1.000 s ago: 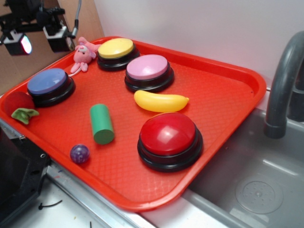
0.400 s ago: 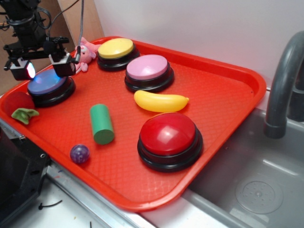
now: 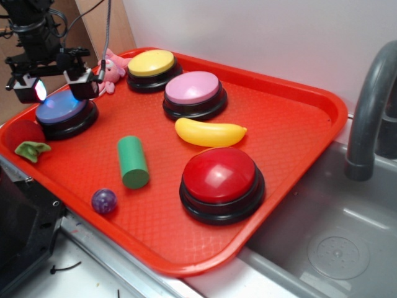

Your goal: Push the purple button.

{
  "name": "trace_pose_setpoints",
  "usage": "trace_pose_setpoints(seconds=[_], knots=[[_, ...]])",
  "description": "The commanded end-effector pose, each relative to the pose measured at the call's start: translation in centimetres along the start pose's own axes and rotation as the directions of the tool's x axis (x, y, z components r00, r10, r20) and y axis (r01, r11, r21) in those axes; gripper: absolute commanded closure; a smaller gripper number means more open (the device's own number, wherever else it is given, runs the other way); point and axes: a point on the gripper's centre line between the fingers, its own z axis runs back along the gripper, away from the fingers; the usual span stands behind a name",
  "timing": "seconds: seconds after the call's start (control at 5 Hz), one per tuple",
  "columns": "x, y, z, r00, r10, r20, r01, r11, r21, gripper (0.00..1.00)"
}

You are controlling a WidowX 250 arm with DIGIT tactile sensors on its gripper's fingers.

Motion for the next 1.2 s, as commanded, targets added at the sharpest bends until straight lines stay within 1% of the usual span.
trace_pose_setpoints(seconds=[0.0,0.4,0.6,1.0], knots=[[0.6,1.0,6.2,0.985,-0.099,0.140,0.106,0.993,-0.046,0.00],[0.8,0.9,7.9,0.981,-0.118,0.157,0.130,0.989,-0.066,0.00],[0.8,0.6,8.4,0.977,-0.127,0.171,0.140,0.988,-0.064,0.00],[0.6,-0.5,9.1,0.970,-0.175,0.170,0.186,0.981,-0.050,0.00]])
